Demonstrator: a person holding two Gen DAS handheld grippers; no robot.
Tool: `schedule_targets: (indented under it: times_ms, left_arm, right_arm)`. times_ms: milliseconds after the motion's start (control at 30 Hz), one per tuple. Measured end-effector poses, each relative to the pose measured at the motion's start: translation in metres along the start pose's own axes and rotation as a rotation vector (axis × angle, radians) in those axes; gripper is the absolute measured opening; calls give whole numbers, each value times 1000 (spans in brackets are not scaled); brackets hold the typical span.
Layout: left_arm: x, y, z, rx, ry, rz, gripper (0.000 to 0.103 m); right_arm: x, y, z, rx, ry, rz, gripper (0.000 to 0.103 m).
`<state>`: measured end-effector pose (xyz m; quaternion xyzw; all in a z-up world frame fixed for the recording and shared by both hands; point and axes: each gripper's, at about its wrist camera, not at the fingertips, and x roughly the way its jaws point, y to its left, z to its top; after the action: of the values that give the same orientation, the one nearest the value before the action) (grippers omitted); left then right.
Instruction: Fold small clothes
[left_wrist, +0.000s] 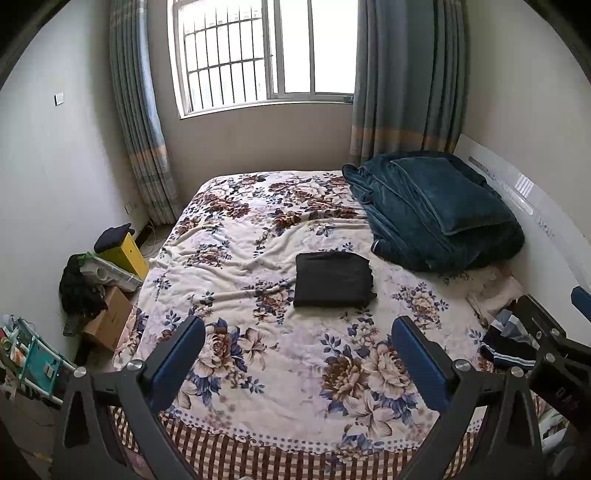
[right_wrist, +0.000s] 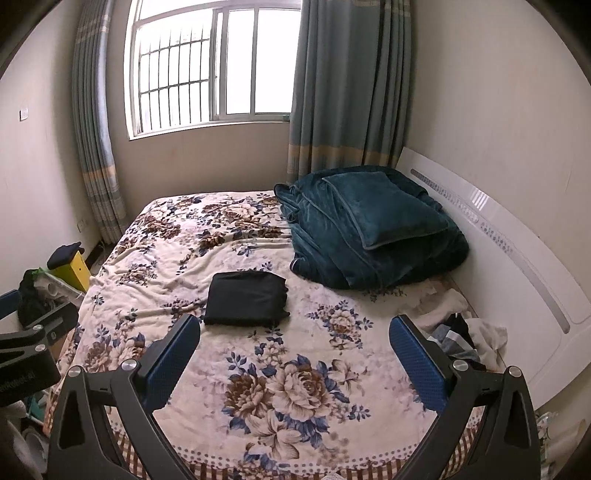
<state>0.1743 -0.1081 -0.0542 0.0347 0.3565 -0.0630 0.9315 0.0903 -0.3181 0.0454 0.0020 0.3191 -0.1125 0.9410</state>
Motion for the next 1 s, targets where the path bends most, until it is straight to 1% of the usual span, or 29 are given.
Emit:
schedule_targets:
  times_ms: [333,1000]
  left_arm:
    - [7,5,9,-7,9,-10,103]
    - [12,0,14,2,-1,5,103]
  right_arm:
    - [11,8,16,-10,4,16,103]
    - [23,20,19,-14,8,27,103]
